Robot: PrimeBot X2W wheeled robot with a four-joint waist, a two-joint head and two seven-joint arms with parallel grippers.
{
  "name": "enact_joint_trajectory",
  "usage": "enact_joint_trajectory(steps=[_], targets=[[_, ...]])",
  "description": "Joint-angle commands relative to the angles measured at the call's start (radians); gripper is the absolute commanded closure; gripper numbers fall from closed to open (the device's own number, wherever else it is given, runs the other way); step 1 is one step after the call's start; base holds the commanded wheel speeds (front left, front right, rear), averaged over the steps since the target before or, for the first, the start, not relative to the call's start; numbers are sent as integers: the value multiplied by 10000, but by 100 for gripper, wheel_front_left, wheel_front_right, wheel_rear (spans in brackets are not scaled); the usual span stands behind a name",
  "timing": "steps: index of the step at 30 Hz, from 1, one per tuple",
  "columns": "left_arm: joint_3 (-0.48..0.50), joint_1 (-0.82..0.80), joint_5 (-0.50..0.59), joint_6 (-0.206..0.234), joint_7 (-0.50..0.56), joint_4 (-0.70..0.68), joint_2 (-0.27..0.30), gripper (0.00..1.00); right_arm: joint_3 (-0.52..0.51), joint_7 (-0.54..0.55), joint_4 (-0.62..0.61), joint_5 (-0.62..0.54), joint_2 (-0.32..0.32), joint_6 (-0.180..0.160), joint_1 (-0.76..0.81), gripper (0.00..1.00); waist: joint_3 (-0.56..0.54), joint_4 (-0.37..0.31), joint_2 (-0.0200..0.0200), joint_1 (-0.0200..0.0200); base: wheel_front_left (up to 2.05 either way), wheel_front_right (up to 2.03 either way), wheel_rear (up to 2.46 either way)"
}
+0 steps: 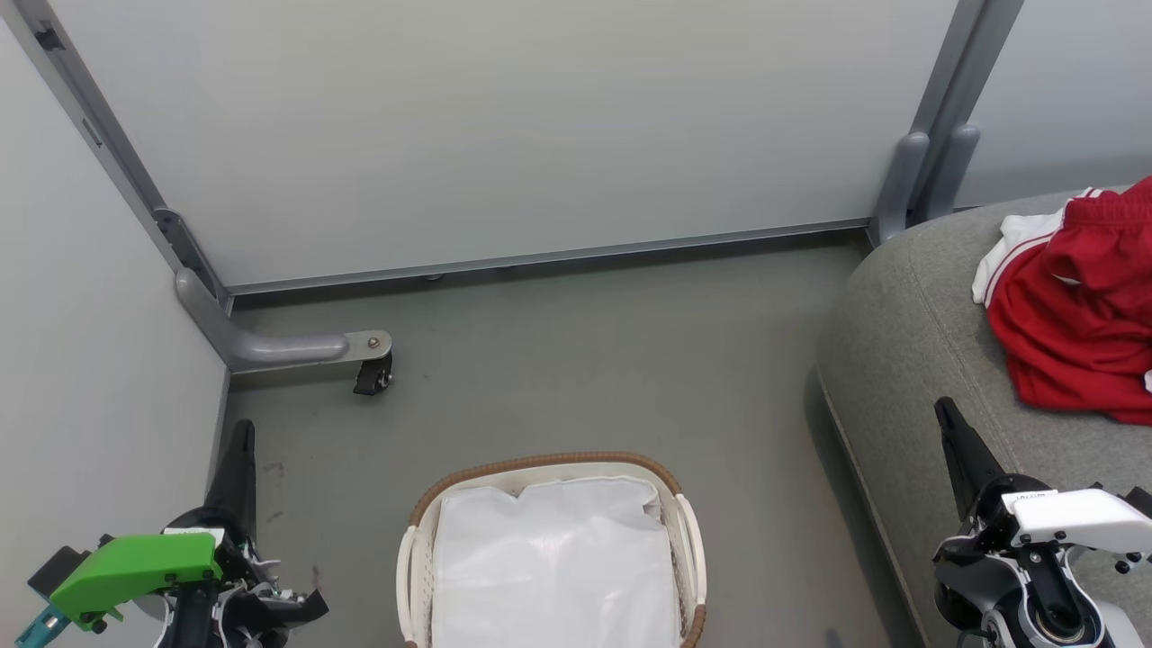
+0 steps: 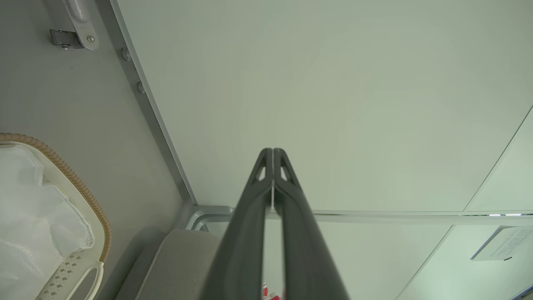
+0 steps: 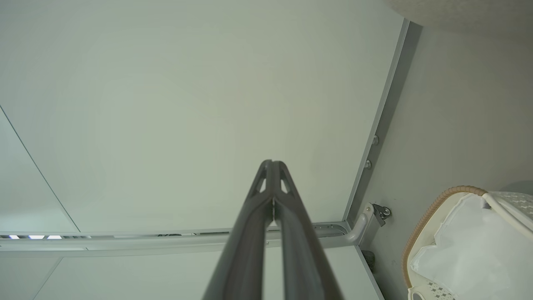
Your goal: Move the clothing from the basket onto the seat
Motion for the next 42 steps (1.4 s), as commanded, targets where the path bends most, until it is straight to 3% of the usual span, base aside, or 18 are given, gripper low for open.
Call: enact_joint_trajectory(steps=[1, 42], targets=[[21, -102, -30, -58, 33, -14, 51, 100, -19, 18, -42, 34, -59, -7, 107, 100, 0, 1, 0, 0, 0, 0, 0], [19, -101, -31, -59, 31, -17, 51, 100, -17, 15, -40, 35, -59, -7, 107, 100, 0, 1, 0, 0, 0, 0, 0]])
